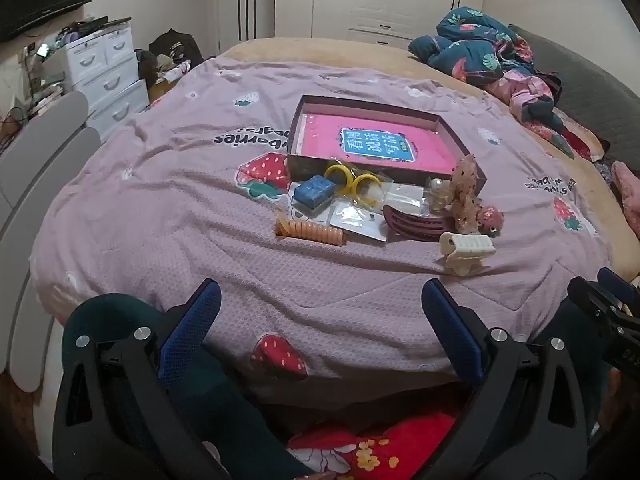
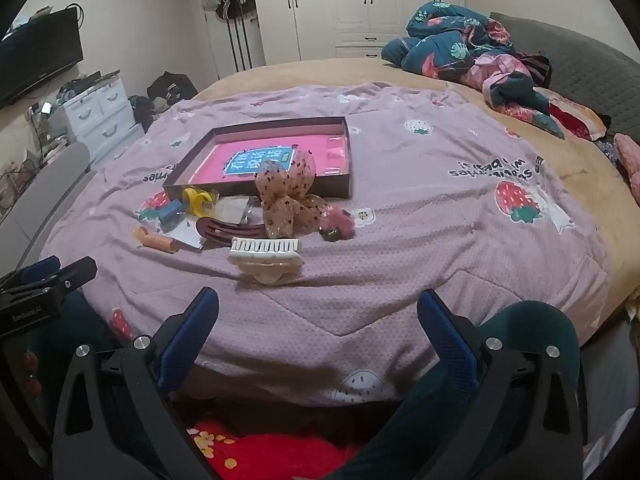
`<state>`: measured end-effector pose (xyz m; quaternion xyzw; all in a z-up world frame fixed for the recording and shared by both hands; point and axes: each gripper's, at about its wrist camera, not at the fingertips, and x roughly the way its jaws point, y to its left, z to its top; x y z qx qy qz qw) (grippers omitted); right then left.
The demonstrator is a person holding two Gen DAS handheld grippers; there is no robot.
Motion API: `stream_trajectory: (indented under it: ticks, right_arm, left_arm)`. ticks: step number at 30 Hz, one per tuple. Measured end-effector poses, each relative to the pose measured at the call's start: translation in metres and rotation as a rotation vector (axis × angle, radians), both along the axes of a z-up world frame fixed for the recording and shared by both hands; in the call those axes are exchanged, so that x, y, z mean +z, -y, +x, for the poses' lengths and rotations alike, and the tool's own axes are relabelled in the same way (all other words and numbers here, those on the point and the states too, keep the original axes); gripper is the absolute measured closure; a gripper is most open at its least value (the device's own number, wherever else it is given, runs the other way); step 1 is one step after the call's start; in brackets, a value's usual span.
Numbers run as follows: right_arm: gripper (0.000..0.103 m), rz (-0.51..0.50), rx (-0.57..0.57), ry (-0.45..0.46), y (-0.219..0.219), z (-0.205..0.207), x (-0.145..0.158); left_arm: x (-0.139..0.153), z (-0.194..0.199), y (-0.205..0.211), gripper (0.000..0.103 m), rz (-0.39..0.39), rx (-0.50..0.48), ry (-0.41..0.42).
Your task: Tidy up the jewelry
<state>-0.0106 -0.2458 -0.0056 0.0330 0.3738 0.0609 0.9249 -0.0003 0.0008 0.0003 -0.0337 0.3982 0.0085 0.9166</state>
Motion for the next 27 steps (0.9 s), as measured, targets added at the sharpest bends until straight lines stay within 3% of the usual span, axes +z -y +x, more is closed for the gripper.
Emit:
stream_trajectory:
  ticks: [27]
  right_arm:
    - [0.004, -0.004, 0.017, 0.034, -0.004, -0.006, 0.012]
  left_arm:
    - [0.013, -0.001, -0.001, 0.009, 0.004, -0.005, 0.008]
